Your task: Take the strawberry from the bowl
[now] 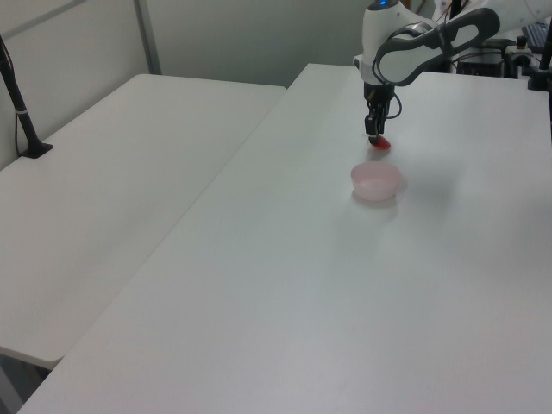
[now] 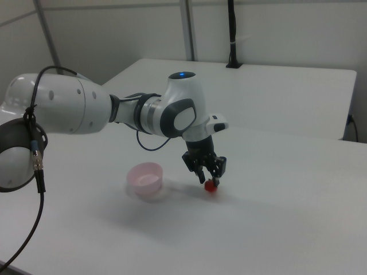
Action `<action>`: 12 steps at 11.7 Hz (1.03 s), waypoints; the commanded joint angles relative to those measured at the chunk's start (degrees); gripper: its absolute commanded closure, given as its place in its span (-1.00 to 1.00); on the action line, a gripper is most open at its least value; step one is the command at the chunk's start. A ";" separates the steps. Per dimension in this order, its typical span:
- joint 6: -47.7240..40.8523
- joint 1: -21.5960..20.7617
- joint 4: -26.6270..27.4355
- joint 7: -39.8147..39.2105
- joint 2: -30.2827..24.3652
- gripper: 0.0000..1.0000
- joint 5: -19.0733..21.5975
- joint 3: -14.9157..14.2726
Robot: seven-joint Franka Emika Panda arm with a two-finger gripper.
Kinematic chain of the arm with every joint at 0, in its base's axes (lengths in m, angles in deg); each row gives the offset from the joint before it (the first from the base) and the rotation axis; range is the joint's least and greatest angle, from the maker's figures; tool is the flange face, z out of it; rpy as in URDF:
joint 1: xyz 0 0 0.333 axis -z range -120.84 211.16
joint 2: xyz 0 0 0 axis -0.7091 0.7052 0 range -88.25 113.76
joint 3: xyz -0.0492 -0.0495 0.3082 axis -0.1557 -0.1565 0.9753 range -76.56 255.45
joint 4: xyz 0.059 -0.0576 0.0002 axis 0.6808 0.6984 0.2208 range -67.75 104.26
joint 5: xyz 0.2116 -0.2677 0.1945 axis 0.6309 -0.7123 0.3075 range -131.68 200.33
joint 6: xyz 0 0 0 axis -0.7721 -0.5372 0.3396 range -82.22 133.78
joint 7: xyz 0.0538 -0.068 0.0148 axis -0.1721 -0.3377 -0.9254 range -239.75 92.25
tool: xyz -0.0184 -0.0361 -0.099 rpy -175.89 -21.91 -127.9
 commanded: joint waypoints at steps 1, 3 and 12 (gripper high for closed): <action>-0.61 -0.08 -0.22 0.57 -2.35 -1.00 -0.74 -0.09; -6.81 -2.61 -0.22 0.66 -7.16 -1.00 -0.48 -0.09; -30.74 -18.27 1.01 18.07 -26.35 -1.00 4.88 -2.63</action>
